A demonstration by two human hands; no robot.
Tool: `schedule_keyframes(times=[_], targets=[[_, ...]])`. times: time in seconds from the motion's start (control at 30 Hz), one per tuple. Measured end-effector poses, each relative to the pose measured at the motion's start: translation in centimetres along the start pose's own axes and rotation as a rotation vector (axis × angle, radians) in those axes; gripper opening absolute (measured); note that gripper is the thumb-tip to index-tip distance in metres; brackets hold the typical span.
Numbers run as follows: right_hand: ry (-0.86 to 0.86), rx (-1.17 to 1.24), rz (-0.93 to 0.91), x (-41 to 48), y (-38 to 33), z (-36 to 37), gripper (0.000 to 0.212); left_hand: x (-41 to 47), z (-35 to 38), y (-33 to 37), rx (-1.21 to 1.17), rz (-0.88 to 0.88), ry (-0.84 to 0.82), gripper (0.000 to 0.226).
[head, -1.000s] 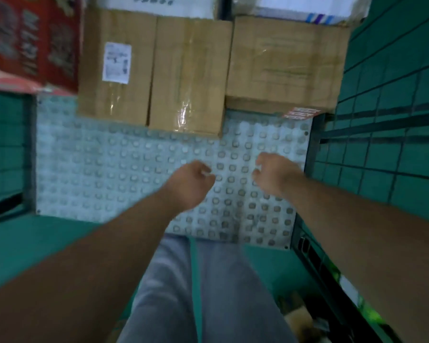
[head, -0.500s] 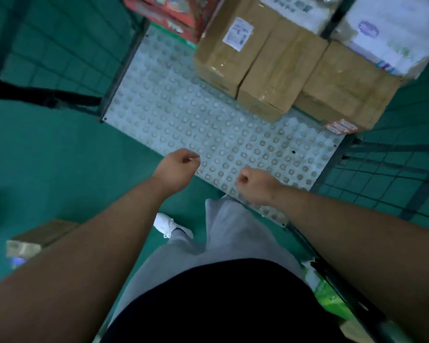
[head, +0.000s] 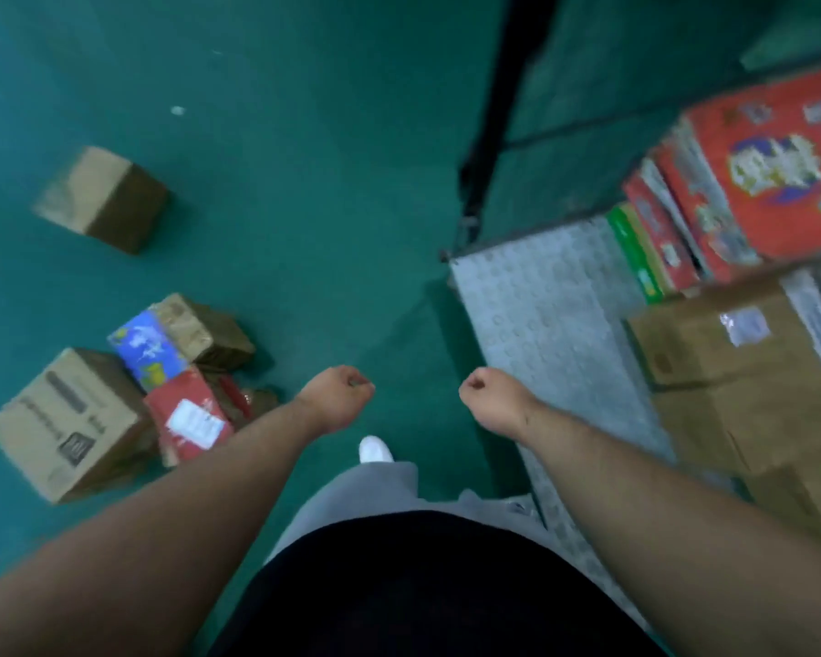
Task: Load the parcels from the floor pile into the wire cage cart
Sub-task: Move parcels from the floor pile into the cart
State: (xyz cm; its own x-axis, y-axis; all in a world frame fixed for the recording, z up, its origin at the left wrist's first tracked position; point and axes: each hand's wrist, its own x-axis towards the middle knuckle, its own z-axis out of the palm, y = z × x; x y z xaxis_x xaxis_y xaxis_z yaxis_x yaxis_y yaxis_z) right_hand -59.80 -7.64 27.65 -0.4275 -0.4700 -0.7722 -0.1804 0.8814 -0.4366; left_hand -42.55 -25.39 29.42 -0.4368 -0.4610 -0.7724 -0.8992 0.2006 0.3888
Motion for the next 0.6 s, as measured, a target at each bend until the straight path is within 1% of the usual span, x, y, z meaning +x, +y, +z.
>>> schedule_keyframes(times=[0.03,0.1,0.17,0.27,0.4,0.5,0.6], targets=[[-0.041,-0.029,-0.032,0.3,-3.1,1.2,0.02,-0.3,-2.4,-2.1,-0.048,-0.02,0.048,0.027],[-0.127,-0.161,-0.124,0.8,-9.9,3.8,0.023,-1.6,-7.6,-6.9,-0.185,-0.102,0.165,0.025],[-0.178,-0.267,-0.183,1.1,-13.1,4.5,0.022,-2.1,-9.9,-9.1,-0.276,-0.154,0.249,0.024],[-0.231,-0.454,-0.277,2.7,-19.5,5.7,0.021,-3.0,-13.3,-13.2,-0.43,-0.283,0.378,0.018],[-0.267,-0.592,-0.356,5.7,-26.5,5.9,0.021,-2.7,-15.4,-16.5,-0.572,-0.396,0.433,0.018],[-0.304,-0.698,-0.391,8.8,-30.5,5.5,0.021,-1.5,-16.5,-17.5,-0.643,-0.461,0.411,0.019],[-0.341,-0.754,-0.439,12.7,-35.5,4.7,0.021,0.3,-18.9,-17.5,-0.684,-0.505,0.418,0.02]])
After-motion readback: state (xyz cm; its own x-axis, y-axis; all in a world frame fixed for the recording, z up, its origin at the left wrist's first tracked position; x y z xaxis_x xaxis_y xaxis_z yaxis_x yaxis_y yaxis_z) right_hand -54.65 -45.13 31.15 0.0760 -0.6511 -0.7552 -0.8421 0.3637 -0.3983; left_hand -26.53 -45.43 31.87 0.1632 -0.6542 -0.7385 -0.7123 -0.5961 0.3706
